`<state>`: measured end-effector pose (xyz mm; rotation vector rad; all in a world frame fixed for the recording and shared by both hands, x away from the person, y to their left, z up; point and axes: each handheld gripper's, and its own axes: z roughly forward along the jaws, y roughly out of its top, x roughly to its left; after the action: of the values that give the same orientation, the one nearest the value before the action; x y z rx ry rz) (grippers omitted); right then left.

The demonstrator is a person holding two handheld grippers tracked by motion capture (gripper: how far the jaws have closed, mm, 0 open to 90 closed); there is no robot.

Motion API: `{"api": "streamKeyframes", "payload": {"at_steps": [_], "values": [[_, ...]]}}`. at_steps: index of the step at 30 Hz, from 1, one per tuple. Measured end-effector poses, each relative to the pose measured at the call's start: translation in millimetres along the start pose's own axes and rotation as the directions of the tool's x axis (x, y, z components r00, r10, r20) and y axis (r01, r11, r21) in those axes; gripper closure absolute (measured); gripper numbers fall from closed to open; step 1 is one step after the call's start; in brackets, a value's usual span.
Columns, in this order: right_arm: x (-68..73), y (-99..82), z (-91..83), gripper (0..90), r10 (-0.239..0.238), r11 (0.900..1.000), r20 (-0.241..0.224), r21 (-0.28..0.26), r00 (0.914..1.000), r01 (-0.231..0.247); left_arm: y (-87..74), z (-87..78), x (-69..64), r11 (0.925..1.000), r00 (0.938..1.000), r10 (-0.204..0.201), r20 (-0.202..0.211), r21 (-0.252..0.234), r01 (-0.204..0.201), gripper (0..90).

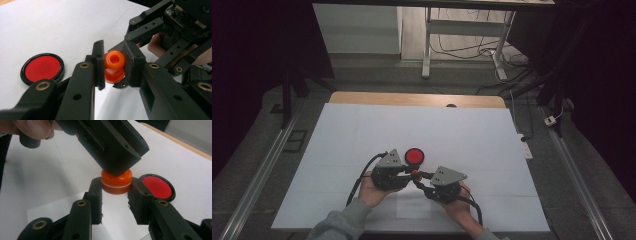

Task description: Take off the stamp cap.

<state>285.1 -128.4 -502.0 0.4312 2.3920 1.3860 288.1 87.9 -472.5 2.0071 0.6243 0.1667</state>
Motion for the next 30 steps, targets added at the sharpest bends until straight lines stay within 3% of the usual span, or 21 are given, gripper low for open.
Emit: {"api": "streamKeyframes", "payload": {"at_steps": [30], "values": [[0.1,-1.1,-0.3,64.4,0.007,0.9998,0.004,-0.021,1.0,-0.006,-0.1,-1.6,-1.5,0.9999,0.9999,0.004,-0.011,-0.013,-0.004,72.5]]}}
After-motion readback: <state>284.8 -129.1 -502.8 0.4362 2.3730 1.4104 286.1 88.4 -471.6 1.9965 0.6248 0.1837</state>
